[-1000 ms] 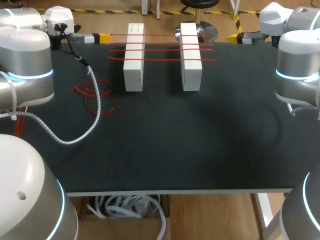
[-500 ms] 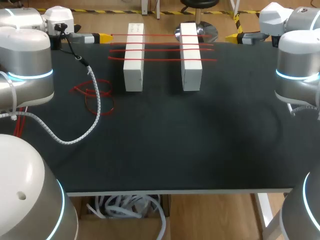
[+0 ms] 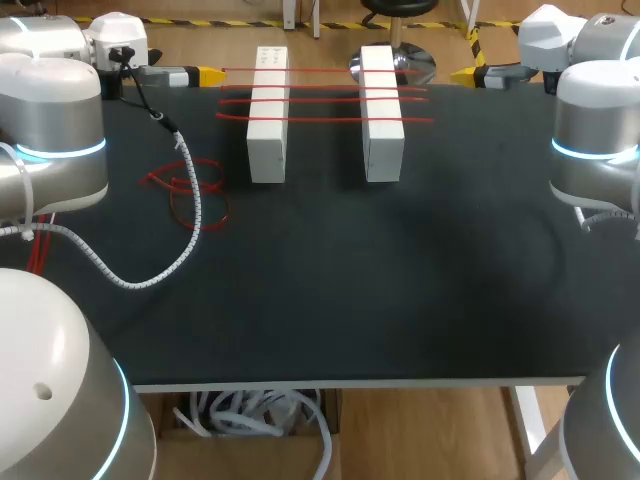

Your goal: Grab the tape and strap the tape.

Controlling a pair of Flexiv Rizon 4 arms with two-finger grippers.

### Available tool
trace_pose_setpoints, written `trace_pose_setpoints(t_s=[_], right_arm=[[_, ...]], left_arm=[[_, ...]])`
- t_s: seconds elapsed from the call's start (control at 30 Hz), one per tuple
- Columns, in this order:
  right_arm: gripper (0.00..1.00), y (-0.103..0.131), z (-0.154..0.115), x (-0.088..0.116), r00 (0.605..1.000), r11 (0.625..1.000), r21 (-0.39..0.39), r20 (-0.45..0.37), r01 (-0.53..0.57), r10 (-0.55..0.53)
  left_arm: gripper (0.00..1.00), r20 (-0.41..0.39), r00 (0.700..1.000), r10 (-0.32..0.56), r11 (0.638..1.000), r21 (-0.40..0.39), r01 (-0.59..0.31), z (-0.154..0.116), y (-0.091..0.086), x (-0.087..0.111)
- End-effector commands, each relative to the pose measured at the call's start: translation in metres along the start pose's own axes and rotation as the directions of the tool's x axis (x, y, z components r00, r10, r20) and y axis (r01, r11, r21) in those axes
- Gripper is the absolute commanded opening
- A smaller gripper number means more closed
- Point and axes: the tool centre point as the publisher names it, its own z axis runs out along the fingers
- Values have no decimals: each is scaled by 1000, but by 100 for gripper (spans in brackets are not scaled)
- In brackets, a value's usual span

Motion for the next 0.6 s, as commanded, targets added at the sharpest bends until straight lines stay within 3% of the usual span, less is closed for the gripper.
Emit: trace_pose_setpoints(t_s=[0.03,0.17,0.2,0.27,0.4,0.43,0.5,0.6], right_arm=[[100,0,0,0,1000,1000,0,-1,0,0],[100,0,0,0,1000,1000,0,-1,0,0],[100,0,0,0,1000,1000,0,-1,0,0],[100,0,0,0,1000,1000,0,-1,0,0],[100,0,0,0,1000,1000,0,-1,0,0],[100,0,0,0,1000,1000,0,-1,0,0],[100,0,0,0,1000,1000,0,-1,0,0],[100,0,0,0,1000,1000,0,-1,0,0]], left_arm=[[100,1,1000,1,1000,5,-1,0,1,0],[100,1,1000,1,1000,5,-1,0,1,0],[100,42,998,41,999,22,-42,-2,2,2],[100,34,996,87,995,-55,-85,-1,2,3],[100,11,978,209,971,-122,-206,1,4,6],[100,-10,965,263,955,-143,-262,2,6,8],[100,6,921,389,889,-264,-374,8,11,11],[100,26,881,472,823,-372,-429,13,19,10]])
